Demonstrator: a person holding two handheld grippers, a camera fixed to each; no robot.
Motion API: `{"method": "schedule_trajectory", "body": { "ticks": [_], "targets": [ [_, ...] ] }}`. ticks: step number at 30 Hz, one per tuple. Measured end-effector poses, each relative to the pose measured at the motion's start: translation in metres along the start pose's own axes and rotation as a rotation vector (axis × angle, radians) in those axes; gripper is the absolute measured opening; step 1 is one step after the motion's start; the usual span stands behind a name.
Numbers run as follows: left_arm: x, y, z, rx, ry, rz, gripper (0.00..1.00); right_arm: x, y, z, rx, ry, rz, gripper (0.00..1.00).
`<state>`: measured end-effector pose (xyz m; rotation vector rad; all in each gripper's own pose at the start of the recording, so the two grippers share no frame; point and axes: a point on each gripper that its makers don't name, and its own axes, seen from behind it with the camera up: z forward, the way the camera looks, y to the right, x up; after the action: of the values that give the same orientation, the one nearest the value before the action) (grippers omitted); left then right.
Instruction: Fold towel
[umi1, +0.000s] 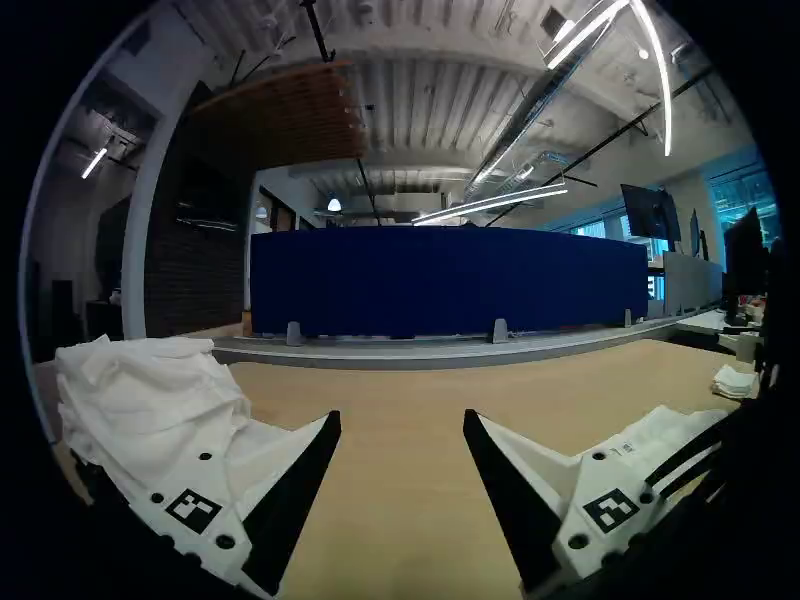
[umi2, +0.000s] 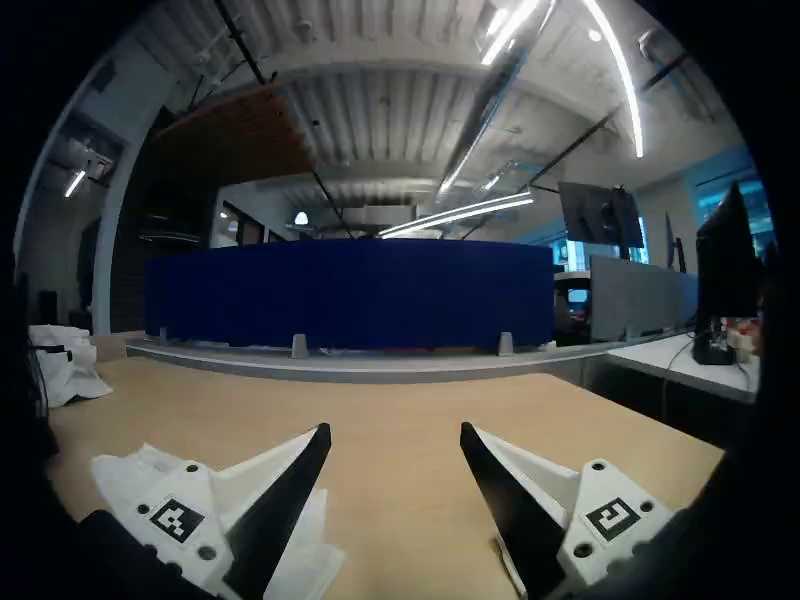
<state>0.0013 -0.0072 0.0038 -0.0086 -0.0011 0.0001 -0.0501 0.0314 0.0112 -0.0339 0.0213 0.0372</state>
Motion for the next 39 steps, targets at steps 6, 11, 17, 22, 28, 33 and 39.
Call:
{"method": "schedule_trajectory", "body": {
  "ticks": [6,11,17,22,28,33,39],
  "targets": [
    [-0.0004,-0.0002,-0.0001,0.003,0.000,0.000,0.94,0.0001,0.0002,0.0000,0.000,0.000,0.000,1.00],
    [-0.0002,-0.0005,0.0006,0.003,0.000,0.000,0.96,-0.0009,0.0000,0.0002,0.000,0.000,0.000,1.00],
    [-0.0001,-0.0005,0.0006,0.003,0.000,0.000,0.96,-0.0011,0.0002,-0.0004,0.000,0.000,0.000,1.00],
    [0.0001,-0.0004,0.0007,0.003,0.000,0.000,0.96,-0.0014,0.0005,-0.0006,0.000,0.000,-0.001,1.00],
    [0.0003,-0.0001,0.0004,0.003,0.000,0.000,0.96,-0.0007,0.0009,-0.0001,0.000,0.000,0.000,1.00],
    [0.0005,-0.0004,0.0001,0.003,0.000,0.000,0.96,-0.0005,0.0007,0.0002,0.000,0.000,0.000,1.00],
    [0.0010,-0.0005,0.0000,0.003,0.000,-0.001,0.96,-0.0004,0.0002,0.0000,0.000,0.000,0.000,1.00]
  ]
}}
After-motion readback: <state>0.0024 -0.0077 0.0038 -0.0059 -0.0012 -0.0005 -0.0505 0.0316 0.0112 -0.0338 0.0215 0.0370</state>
